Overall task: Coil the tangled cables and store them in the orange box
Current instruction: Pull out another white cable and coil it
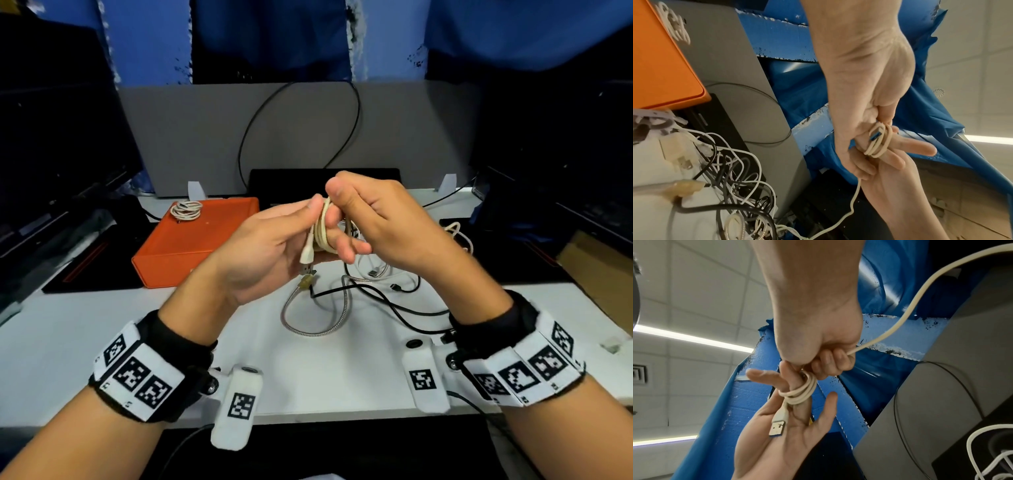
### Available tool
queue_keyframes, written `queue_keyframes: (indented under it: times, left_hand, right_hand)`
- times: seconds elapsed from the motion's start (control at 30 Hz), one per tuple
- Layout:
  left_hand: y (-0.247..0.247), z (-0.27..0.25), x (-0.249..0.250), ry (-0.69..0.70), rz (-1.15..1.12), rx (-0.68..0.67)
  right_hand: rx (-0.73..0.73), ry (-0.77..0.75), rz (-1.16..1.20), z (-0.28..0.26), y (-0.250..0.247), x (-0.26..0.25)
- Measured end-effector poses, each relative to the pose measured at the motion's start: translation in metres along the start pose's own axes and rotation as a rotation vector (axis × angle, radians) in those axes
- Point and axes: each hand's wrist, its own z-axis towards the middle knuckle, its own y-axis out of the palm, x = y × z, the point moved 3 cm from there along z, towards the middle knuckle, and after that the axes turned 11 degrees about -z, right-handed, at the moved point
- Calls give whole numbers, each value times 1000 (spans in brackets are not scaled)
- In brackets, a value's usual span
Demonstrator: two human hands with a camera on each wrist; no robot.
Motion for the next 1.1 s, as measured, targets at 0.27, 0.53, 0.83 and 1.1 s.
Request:
queue_keyframes:
  times: [0.27,0.53,0.83,1.1]
  left_hand:
    - [6,5,2,196,-203,237]
    - [-31,4,21,422,-26,487]
    - [-36,6,13,218,855,303]
    - [-22,2,13,144,278,100]
  right_hand:
    - [73,48,26,4,3,11]
    - [-335,-15,-503,-2,36,11]
    - [-22,-21,-291,-2,-3,-3]
    - [164,35,-44,2,-1,9]
